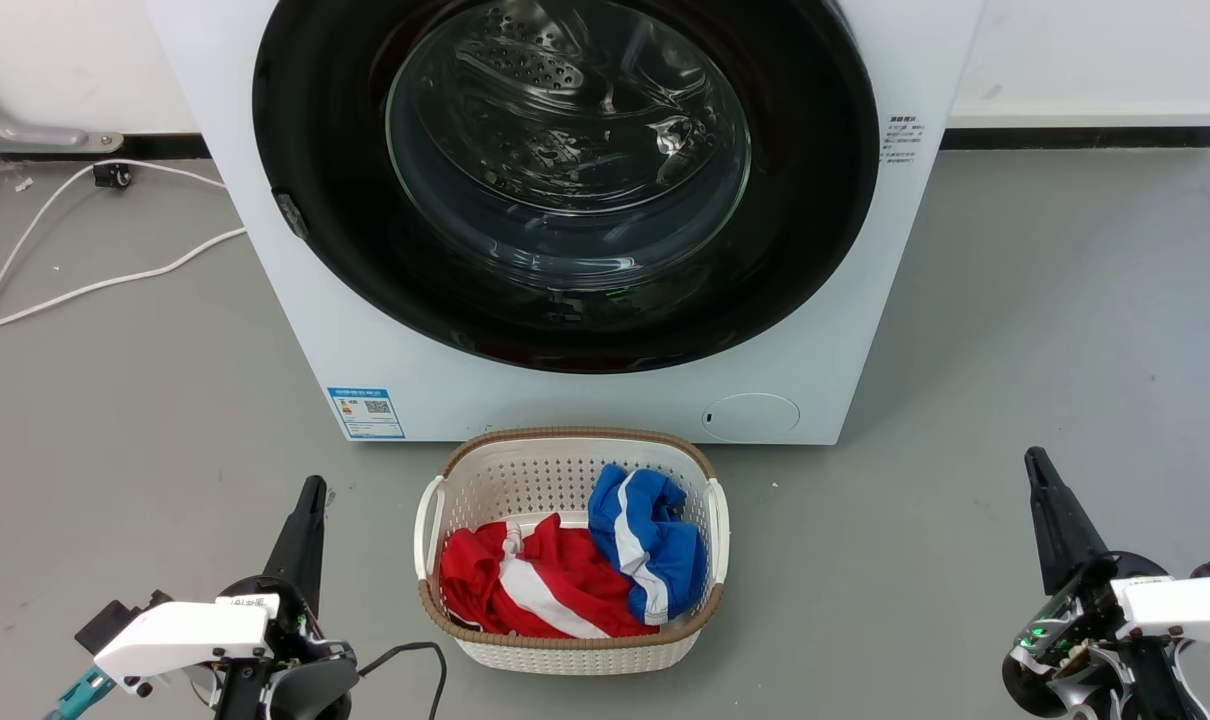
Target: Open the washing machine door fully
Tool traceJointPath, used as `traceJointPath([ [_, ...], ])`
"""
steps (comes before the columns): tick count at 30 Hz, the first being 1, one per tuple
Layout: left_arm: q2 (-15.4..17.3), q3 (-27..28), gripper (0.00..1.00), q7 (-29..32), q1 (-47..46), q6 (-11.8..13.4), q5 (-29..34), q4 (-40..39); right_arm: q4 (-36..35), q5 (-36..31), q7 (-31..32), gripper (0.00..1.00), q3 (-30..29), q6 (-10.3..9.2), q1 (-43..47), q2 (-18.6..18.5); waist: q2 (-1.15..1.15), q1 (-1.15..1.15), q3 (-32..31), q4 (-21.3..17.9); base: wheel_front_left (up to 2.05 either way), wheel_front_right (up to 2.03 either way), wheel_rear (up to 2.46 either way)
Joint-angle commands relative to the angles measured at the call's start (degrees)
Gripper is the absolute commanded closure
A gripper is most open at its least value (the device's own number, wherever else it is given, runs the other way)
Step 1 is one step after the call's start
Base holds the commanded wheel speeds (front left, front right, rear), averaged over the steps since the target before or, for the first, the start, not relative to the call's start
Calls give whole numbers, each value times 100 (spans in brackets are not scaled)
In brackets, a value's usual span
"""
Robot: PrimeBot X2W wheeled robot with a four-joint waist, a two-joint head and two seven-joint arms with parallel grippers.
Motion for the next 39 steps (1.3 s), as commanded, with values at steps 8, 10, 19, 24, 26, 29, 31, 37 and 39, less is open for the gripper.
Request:
traceJointPath([
  [8, -12, 6, 100, -9, -37, -17, -24, -10, 7, -43, 10, 100, -6, 2, -62, 18, 0, 0, 0, 0, 0, 0, 0],
  [10, -12, 6, 100, -9, -37, -17, -24, -10, 7, -42, 10, 100, -6, 2, -62, 18, 0, 0, 0, 0, 0, 0, 0],
  [19, -12, 5, 100, -10, -37, -17, -24, -10, 7, -29, 12, 100, -7, 2, -63, 19, 0, 0, 0, 0, 0, 0, 0],
  [24, -12, 5, 100, -10, -37, -17, -25, -10, 8, -30, 11, 100, -8, 2, -63, 19, 0, 0, 0, 0, 0, 0, 0],
  [26, -12, 5, 100, -10, -37, -17, -25, -10, 8, -30, 12, 100, -8, 2, -63, 20, 0, 0, 0, 0, 0, 0, 0],
  [29, -12, 4, 100, -10, -37, -17, -24, -9, 8, -31, 12, 100, -9, 2, -63, 20, 0, 0, 0, 0, 0, 0, 0],
  [31, -12, 4, 100, -10, -37, -17, -24, -9, 8, -31, 12, 100, -8, 2, -63, 20, 0, 0, 0, 0, 0, 0, 0],
  [37, -3, -46, 0, -19, 40, 1, 13, 56, 44, -21, -21, 0, 18, 0, 56, 5, 0, 0, 0, -1, 0, 0, 0],
  [39, -3, -124, 0, -74, 35, 1, 37, 23, -14, -36, -77, 0, 60, 0, 82, 5, 0, 0, 0, -1, 0, 0, 0],
])
